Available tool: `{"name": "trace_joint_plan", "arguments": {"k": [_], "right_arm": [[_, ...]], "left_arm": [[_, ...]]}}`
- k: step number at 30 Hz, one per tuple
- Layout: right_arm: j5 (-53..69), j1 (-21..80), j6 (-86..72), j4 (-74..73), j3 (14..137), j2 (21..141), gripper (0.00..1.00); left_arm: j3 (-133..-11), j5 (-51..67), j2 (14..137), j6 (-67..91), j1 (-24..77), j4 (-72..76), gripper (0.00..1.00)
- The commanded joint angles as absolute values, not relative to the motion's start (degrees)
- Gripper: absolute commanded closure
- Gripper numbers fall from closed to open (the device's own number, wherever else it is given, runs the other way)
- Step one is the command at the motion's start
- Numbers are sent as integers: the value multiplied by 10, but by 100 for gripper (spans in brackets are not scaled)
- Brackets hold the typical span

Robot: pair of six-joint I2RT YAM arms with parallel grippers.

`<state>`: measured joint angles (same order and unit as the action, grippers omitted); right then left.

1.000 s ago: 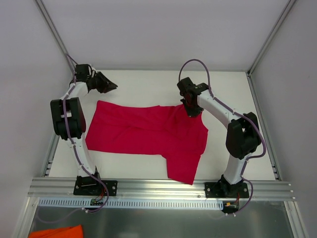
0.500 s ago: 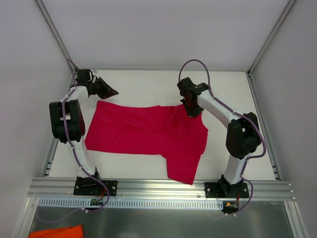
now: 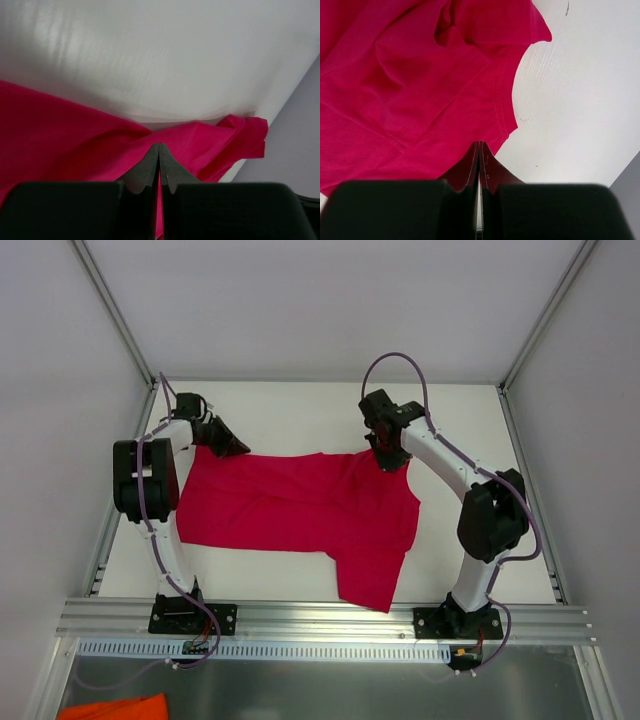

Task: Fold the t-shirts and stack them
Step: Fold the flattened tshirt in 1/3 of the way

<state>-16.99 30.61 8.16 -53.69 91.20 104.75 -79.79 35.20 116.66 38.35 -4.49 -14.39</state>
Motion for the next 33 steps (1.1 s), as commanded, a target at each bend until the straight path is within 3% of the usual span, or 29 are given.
{"name": "trace_joint_plan", "arguments": {"k": [1, 19, 33], "right_arm": [[-157, 302, 70, -556, 941, 1008, 99], [-163, 301, 73, -575, 955, 992, 99], [-152, 296, 84, -548, 940, 953, 99]], "left_arm": [[-782, 297, 1173, 399, -43, -180, 100], [-826, 142, 1189, 410, -44, -308, 100], [-941, 144, 1235, 428, -90, -355, 100]]}}
